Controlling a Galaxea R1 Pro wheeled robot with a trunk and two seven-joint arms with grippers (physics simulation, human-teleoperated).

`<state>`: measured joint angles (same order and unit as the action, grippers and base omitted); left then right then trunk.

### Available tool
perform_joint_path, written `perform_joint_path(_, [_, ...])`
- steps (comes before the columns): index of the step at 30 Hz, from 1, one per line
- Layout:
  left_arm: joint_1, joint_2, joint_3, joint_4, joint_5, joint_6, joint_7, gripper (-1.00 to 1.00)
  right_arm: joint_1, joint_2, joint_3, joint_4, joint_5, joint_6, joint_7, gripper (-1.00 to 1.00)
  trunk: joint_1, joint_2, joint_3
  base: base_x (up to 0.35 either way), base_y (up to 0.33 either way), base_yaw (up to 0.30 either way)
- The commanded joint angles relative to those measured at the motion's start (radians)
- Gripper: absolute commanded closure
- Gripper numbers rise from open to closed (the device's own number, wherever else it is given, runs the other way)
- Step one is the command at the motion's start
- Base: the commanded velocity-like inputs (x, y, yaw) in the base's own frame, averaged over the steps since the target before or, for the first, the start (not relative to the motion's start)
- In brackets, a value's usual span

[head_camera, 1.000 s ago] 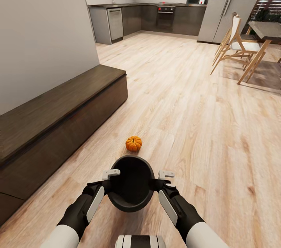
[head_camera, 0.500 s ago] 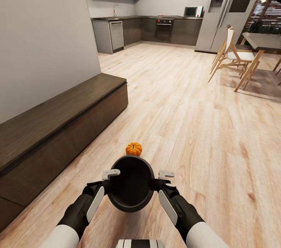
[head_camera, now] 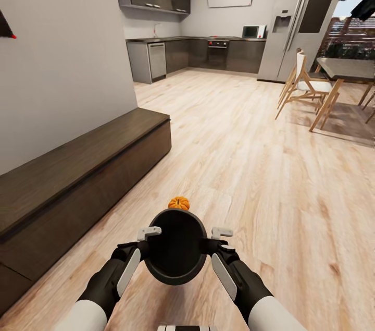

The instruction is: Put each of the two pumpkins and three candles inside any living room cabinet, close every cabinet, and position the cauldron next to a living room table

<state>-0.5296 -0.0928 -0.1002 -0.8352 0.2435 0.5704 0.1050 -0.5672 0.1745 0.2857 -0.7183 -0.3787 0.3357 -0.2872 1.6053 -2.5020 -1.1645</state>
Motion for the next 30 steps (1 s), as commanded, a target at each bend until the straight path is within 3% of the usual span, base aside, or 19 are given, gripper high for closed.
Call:
perform_joint_path(1, [0.0, 0.0, -0.002, -0.003, 0.016, 0.003, 0.01, 1.0, 0.0, 0.0, 0.001, -0.001, -0.002, 0.005, -0.01, 1.0, -0.001, 0.0, 0.003, -0.303, 0.0, 0.0])
perform_joint_path(10, [0.0, 0.0, -0.002, -0.002, 0.017, 0.006, 0.008, 1.0, 0.0, 0.0, 0.001, -0.001, -0.002, 0.004, -0.009, 1.0, -0.005, 0.002, 0.038, -0.223, 0.0, 0.0])
perform_joint_path(20, [0.0, 0.001, -0.002, -0.004, 0.017, 0.006, 0.006, 1.0, 0.0, 0.0, 0.001, -0.001, -0.002, 0.003, -0.008, 1.0, -0.043, 0.071, 0.069, -0.027, 0.0, 0.0])
perform_joint_path(30, [0.0, 0.001, -0.001, -0.004, 0.017, 0.006, 0.005, 1.0, 0.0, 0.0, 0.001, -0.001, -0.002, 0.003, -0.006, 1.0, -0.081, 0.141, 0.101, -0.27, 0.0, 0.0])
